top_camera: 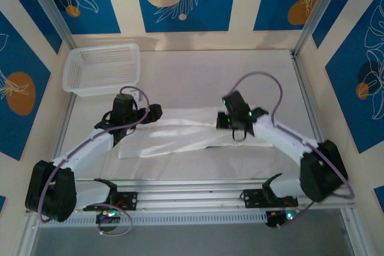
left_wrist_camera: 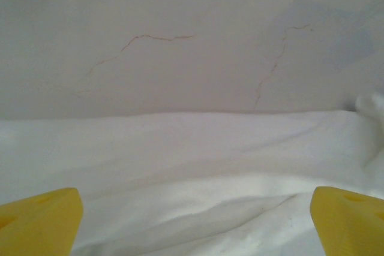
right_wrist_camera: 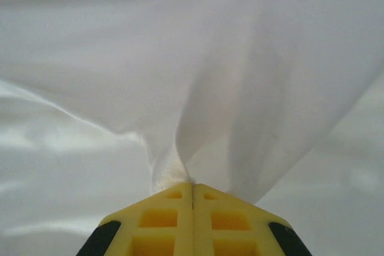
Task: Fold the inside-out t-shirt
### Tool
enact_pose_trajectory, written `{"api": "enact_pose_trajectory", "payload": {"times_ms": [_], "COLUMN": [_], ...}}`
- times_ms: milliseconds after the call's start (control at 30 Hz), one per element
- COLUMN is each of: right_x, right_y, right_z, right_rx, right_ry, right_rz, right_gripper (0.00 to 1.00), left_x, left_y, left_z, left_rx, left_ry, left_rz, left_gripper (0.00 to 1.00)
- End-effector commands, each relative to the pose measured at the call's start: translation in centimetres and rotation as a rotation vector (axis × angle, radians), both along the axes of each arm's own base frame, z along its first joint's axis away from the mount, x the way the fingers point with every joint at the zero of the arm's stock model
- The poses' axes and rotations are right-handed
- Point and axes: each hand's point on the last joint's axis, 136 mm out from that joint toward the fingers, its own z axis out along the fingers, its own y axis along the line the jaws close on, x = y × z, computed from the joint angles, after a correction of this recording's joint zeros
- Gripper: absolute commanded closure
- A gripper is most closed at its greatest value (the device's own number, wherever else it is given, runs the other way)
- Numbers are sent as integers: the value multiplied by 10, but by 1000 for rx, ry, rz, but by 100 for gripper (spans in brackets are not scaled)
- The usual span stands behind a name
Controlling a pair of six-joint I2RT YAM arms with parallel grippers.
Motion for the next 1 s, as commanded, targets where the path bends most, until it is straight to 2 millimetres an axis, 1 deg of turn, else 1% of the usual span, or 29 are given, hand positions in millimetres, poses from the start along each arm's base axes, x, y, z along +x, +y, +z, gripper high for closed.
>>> {"api": "enact_pose_trajectory", "payload": {"times_ms": [0,33,67,100,133,167,200,267,367,400,467,533,567,633,733,800,867,900,933,967], "right_x": [-29,-35,-36,-33,-24,-12,-1,27,65,74,92,104,110,118,125,129,131,131,132,133], "right_y": [-2,0,-2,-6,-10,-14,-19,-32,-54,-56,-50,-36,-30,-25,-27,-26,-21,-20,-20,-20], "right_z": [-24,-20,-10,1,18,32,39,47,42,39,31,24,19,3,-22,-34,-42,-44,-44,-43], "right_rx": [94,111,115,113,116,121,119,86,-62,-104,-176,-242,-294,-370,-438,-457,-454,-459,-466,-472], "right_ry": [57,46,16,-17,-70,-107,-121,-108,-48,-28,5,22,27,61,128,135,144,145,142,137], "right_rz": [-130,-116,-109,-115,-118,-125,-139,-182,-244,-241,-204,-126,-84,-40,-25,-16,-1,1,2,0], "right_gripper": [83,74,66,61,56,55,55,56,56,56,54,53,51,49,48,49,52,56,63,72], "left_x": [-1,0,0,0,0,0,0,0,-2,-3,-4,-4,-4,-4,-5,-6,-5,-5,-5,-5], "left_y": [-8,-9,-10,-11,-12,-13,-13,-15,-16,-15,-12,-11,-11,-11,-12,-10,-10,-11,-10,-11], "left_z": [4,2,1,-1,-1,-2,-2,-1,2,4,6,5,6,4,-1,-4,-6,-7,-9,-10], "left_rx": [2,3,4,4,4,5,6,4,16,21,34,45,46,43,44,51,52,51,52,51], "left_ry": [-33,-25,-20,-14,-12,-10,-12,-13,-14,-16,-21,-16,-15,-8,8,18,24,26,33,39], "left_rz": [-44,-47,-50,-50,-52,-54,-54,-59,-62,-61,-57,-52,-53,-52,-51,-46,-43,-45,-42,-43], "left_gripper": [2,2,2,2,2,2,2,2,2,1,1,1,1,1,1,1,1,1,1,1]}}
